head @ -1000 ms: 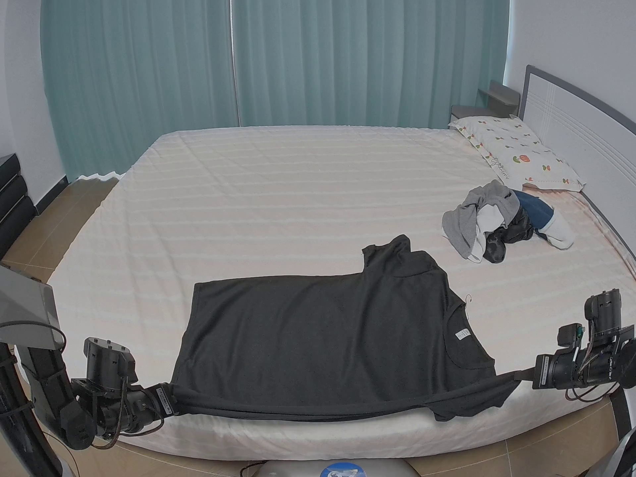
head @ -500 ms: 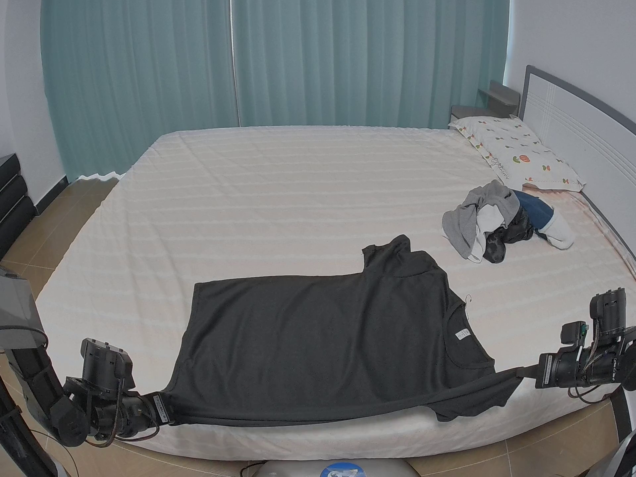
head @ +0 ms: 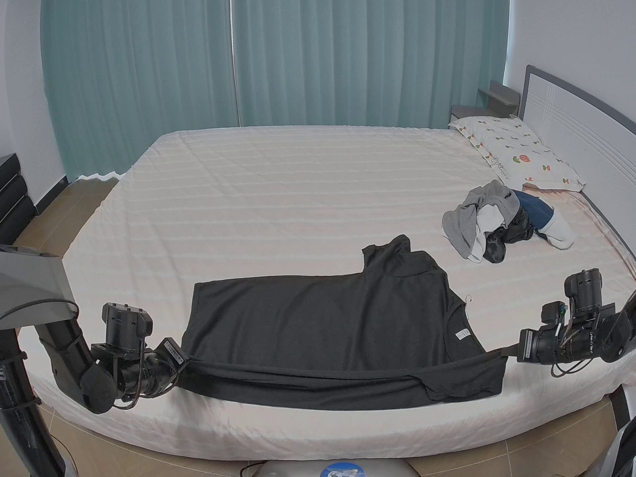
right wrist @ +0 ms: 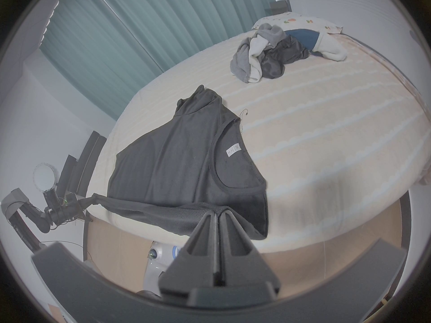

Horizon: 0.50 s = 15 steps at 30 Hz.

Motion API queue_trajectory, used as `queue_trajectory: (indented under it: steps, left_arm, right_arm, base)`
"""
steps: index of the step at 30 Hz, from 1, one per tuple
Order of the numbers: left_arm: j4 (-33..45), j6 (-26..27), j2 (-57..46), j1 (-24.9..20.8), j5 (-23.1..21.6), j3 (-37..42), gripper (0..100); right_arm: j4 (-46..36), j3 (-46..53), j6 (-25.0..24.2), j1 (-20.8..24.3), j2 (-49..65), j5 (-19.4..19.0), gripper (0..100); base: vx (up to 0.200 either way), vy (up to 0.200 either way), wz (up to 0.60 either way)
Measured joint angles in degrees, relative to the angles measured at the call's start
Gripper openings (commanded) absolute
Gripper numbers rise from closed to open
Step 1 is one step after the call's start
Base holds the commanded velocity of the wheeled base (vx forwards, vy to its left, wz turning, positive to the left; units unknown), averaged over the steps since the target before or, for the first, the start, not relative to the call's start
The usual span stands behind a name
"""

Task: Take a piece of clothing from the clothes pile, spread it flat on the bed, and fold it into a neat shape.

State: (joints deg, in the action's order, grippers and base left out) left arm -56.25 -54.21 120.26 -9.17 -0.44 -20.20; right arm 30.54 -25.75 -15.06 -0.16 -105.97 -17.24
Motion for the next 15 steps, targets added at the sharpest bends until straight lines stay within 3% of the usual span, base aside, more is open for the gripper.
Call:
queue_trajectory:
  steps: [6, 15]
  left_arm:
    - [-1.3, -2.2, 4.0, 0.0, 2.4, -3.9, 0]
    - [-1.6, -4.8, 5.9, 0.1, 3.7, -5.2, 0]
  right_arm:
    - [3.3, -5.0, -3.7, 0.3, -7.0, 0.1, 0]
    - [15.0, -7.4, -9.9, 1.2, -14.0, 1.8, 0]
  base:
    - [0.000, 0.000, 0.00]
    - [0.000, 0.000, 0.00]
